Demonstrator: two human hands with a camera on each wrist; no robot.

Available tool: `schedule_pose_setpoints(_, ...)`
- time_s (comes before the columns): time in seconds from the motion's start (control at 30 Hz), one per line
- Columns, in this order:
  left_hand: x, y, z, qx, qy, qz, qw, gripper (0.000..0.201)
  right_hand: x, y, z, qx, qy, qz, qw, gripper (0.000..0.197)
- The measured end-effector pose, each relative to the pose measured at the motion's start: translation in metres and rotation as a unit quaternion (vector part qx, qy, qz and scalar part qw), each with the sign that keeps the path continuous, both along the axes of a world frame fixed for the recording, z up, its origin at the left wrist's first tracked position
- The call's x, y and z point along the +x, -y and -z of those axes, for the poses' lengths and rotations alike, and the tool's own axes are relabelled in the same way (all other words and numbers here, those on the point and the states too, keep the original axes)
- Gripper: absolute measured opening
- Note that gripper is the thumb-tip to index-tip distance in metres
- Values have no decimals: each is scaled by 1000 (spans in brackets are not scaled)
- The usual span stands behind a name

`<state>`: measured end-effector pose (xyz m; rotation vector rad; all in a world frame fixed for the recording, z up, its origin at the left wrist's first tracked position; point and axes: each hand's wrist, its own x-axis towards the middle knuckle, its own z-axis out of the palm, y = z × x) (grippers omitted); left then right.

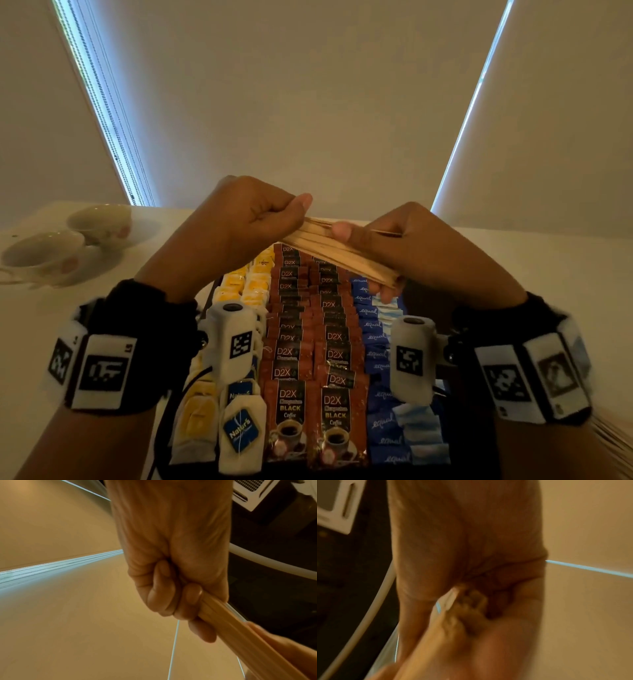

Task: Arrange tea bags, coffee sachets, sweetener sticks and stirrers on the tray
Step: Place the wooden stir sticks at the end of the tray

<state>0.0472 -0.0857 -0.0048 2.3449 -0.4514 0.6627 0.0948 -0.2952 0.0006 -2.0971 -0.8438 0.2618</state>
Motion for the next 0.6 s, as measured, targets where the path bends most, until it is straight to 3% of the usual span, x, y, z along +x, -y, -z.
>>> schedule_pose_setpoints(0.07,-2,1,-1,14,-1,11,1000,60,-1,5,-3,-30,-23,-28,999,61)
schedule_pose_setpoints(0.13,-2,4,-1,20,-5,18,1000,56,-2,6,-4,-61,30,-29,997,61)
schedule_pose_setpoints(0.27,-3,14,2,23,-26,48,998,51,-21,-12,8,-88,136,-36,986,42)
schedule_pose_setpoints(0.47,1,24,7,37,-82,71,993,42,-33,-13,25,-89,139,-34,986,26)
schedule_pose_setpoints(0.53,1,24,6,40,-86,77,992,38,-30,2,26,-111,131,8,985,18)
schedule_pose_setpoints(0.6,-1,18,3,25,-92,66,993,44,-21,23,33,-130,115,98,980,25)
